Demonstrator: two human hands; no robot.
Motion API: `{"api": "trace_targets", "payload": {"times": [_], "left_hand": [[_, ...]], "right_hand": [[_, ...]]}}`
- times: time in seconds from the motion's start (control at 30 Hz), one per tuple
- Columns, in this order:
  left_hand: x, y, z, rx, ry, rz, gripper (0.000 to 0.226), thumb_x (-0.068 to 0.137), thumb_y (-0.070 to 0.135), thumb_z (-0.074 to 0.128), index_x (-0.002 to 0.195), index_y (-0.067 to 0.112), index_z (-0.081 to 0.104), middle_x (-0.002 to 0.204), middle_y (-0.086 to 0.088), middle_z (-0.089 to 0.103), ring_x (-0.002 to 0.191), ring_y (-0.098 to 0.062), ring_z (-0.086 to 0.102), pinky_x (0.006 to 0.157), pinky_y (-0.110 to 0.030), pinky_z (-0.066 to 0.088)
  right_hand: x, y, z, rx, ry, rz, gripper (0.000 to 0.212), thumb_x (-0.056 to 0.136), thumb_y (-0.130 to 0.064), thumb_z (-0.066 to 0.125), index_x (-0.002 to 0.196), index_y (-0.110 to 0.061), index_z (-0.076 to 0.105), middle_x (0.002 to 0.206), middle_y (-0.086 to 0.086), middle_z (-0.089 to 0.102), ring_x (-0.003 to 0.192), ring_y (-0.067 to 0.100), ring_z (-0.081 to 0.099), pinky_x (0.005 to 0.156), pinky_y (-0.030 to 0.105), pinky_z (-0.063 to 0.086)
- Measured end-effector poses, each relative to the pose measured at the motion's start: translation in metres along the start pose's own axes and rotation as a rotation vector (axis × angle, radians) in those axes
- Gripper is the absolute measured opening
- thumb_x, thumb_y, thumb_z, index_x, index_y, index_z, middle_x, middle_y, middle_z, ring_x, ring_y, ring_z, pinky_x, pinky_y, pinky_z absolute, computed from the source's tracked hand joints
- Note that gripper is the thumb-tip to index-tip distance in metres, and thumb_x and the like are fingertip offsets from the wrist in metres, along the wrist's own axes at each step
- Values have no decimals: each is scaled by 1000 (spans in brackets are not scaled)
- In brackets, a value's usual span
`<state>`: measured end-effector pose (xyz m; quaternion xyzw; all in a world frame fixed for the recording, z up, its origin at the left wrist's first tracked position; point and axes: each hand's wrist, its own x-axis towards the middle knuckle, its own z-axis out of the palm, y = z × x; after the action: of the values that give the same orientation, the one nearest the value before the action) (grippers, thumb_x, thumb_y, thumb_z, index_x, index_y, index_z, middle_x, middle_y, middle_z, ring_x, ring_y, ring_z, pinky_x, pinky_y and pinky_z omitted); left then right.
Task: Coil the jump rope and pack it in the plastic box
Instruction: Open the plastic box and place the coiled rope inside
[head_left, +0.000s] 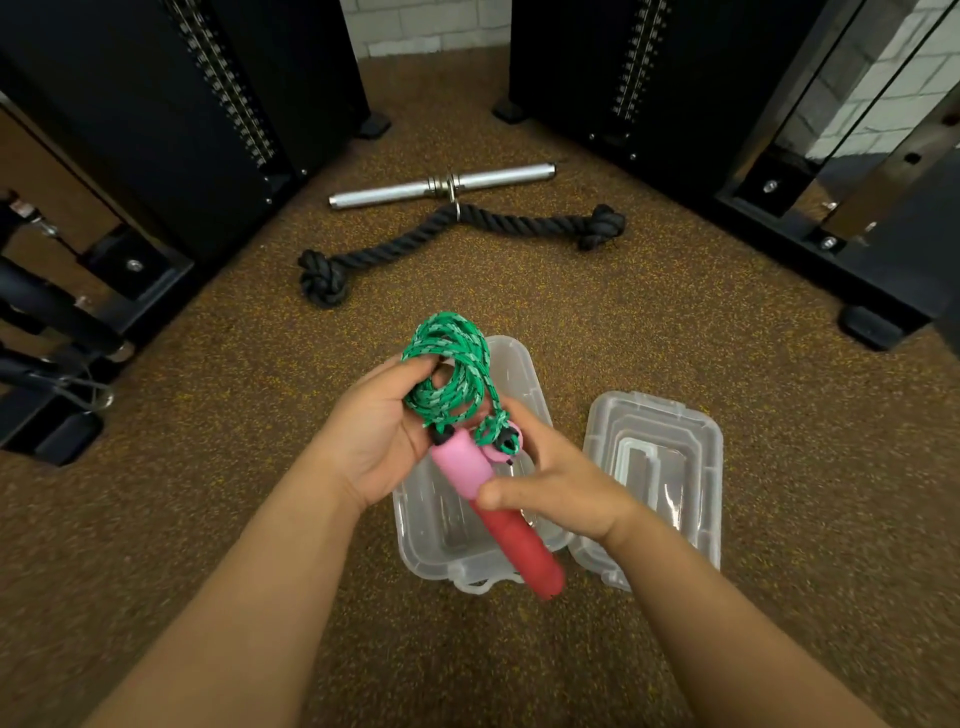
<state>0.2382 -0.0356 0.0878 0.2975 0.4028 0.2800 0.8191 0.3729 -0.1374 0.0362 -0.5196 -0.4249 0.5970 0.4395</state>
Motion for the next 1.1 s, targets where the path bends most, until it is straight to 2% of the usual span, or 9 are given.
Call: {"api": "trace_targets", "payload": {"times": [0.1, 0.27, 0.33, 0.4, 0.47, 0.6, 0.77, 0.9, 1.1], "left_hand": [[14, 4, -1, -16, 38, 42, 25, 97, 14, 42, 116, 0, 51, 95, -20, 62, 63, -24, 71, 61, -35, 61], [57, -14, -12, -44, 221, 174, 17, 97, 9, 45, 108, 3, 56, 87, -13, 66, 76, -25, 67, 74, -42, 59], [75, -30, -17, 29, 332, 185, 13, 96, 6, 47, 90, 10, 58, 77, -6, 64, 74, -22, 62, 78, -39, 53], [91, -48, -26, 129, 415, 112, 21, 95, 7, 49, 77, 15, 56, 73, -4, 60, 68, -18, 57, 70, -31, 46], [106, -64, -42, 187, 474, -26, 21, 95, 14, 53, 75, 15, 57, 77, -5, 61, 67, -19, 55, 70, -31, 45], [132, -84, -70, 252, 473, -269, 14, 95, 15, 53, 101, 7, 62, 101, -14, 65, 77, -25, 60, 82, -40, 51], [160, -105, -75, 307, 469, -341, 8, 90, 13, 56, 84, 10, 61, 105, -17, 67, 88, -28, 60, 86, -43, 51], [173, -122, -83, 319, 512, -366, 7, 89, 15, 56, 92, 10, 60, 92, -13, 64, 71, -26, 58, 70, -38, 51], [210, -167, -117, 304, 543, -309, 39, 71, 36, 60, 102, 13, 62, 103, -13, 69, 90, -32, 67, 90, -50, 53]], "right_hand": [[3, 8, 4, -27, 34, 82, 69, 68, -7, 82, 122, -29, 45, 107, -10, 60, 85, -14, 60, 70, 7, 46], [23, 39, 12, -100, 227, 169, 60, 75, -14, 76, 120, -20, 37, 84, -2, 53, 59, 6, 56, 56, 26, 51], [32, 54, 14, -139, 304, 215, 66, 78, -12, 71, 128, -18, 29, 78, -3, 47, 46, 1, 51, 42, 17, 43], [39, 71, 15, -175, 336, 267, 76, 81, -9, 67, 138, -19, 18, 81, -4, 45, 53, 4, 51, 35, 10, 36], [45, 86, 16, -184, 345, 305, 89, 81, -8, 66, 144, -24, 6, 93, -1, 48, 67, 11, 53, 44, 12, 41], [55, 116, 14, -284, 370, 392, 106, 72, -21, 76, 145, -29, 0, 123, 9, 48, 100, 24, 57, 78, 33, 47], [62, 135, 14, -302, 423, 454, 107, 72, -25, 75, 146, -30, -1, 132, 10, 45, 110, 28, 55, 92, 39, 47], [72, 147, 14, -411, 441, 541, 108, 71, -32, 76, 148, -23, 0, 138, 14, 35, 121, 35, 47, 102, 49, 41], [89, 163, 14, -503, 445, 638, 106, 72, -33, 76, 148, -15, 3, 141, 17, 33, 125, 40, 44, 104, 50, 38]]}}
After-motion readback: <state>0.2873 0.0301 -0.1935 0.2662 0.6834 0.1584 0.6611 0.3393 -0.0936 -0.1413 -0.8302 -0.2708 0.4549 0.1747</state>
